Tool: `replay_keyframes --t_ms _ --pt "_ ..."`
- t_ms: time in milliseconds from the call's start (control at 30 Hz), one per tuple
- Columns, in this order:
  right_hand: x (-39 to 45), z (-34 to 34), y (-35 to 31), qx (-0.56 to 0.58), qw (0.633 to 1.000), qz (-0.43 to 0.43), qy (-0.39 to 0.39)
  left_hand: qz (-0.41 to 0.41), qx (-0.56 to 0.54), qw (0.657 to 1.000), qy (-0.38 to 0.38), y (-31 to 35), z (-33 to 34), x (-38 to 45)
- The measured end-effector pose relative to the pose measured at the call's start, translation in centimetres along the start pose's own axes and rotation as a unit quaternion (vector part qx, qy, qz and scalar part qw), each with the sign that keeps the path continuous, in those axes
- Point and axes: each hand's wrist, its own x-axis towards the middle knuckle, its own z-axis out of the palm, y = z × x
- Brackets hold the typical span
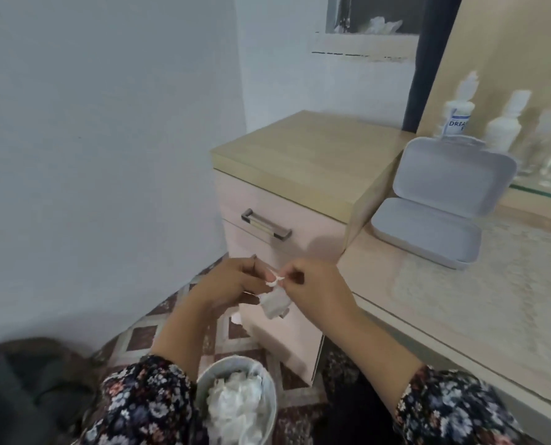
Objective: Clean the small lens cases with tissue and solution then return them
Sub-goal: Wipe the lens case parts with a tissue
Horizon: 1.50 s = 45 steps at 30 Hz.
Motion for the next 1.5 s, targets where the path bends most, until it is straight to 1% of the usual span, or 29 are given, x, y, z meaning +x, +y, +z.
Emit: replay_keyframes --t_ms 67,133,200,300,367,467,533,633,767,833,900,1100,1267,1367,1500 --pt "0.2 1.6 -0.5 -0.014 0.999 -0.024 -0.026 -0.018 -0.012 1.0 -0.016 -1.0 -1.2 0.0" --pt "0.4 3.3 -0.5 -0.016 0.999 -0.026 -0.041 -0.032 -0.009 0.999 -0.011 -2.4 -2.2 0.2" --pt "0.6 5.2 0.0 0.023 0.997 0.007 -0.068 -0.045 -0.014 0.999 0.003 -4.3 -3.1 0.6" --pt "0.7 8.0 1.2 0.066 0.986 0.09 -0.125 -0.091 -0.022 0.995 0.027 -7.4 -3.9 1.0" --pt "0.6 9.8 1.9 0.092 0.969 0.152 -0.171 -0.124 -0.011 0.991 0.037 -9.6 -4.3 1.3" --pt "0.3 11.8 2.7 0.165 0.919 0.257 -0.248 -0.161 0.067 0.983 0.049 -12.6 -4.7 2.0" --pt "0.1 12.7 3.3 0.176 0.898 0.281 -0.289 -0.184 0.118 0.973 0.073 -14.3 -4.6 2.5" --pt "-0.2 13.5 3.9 0.145 0.906 0.275 -0.286 -0.205 0.185 0.956 0.103 -16.4 -4.1 3.2" --pt "-0.3 13.7 3.7 0.166 0.891 0.307 -0.29 -0.216 0.269 0.931 0.116 -18.7 -3.2 3.6" --pt "-0.4 13.8 3.7 0.174 0.889 0.314 -0.282 -0.219 0.283 0.927 0.115 -19.6 -2.7 3.8" --pt "-0.3 13.9 3.7 0.173 0.89 0.321 -0.274 -0.221 0.303 0.922 0.099 -20.0 -2.3 4.0" --pt "-0.1 14.0 4.1 0.196 0.886 0.325 -0.266 -0.22 0.319 0.918 0.085 -18.7 -1.8 4.4" --pt "0.0 13.4 3.8 0.227 0.883 0.327 -0.248 -0.203 0.315 0.923 0.089 -15.7 -1.6 5.4" --pt "0.3 12.6 3.4 0.265 0.879 0.325 -0.227 -0.163 0.337 0.922 0.096 -14.7 -1.3 5.6" --pt "0.8 10.0 2.2 0.332 0.866 0.321 -0.192 -0.103 0.356 0.92 0.13 -12.1 -1.1 5.3"
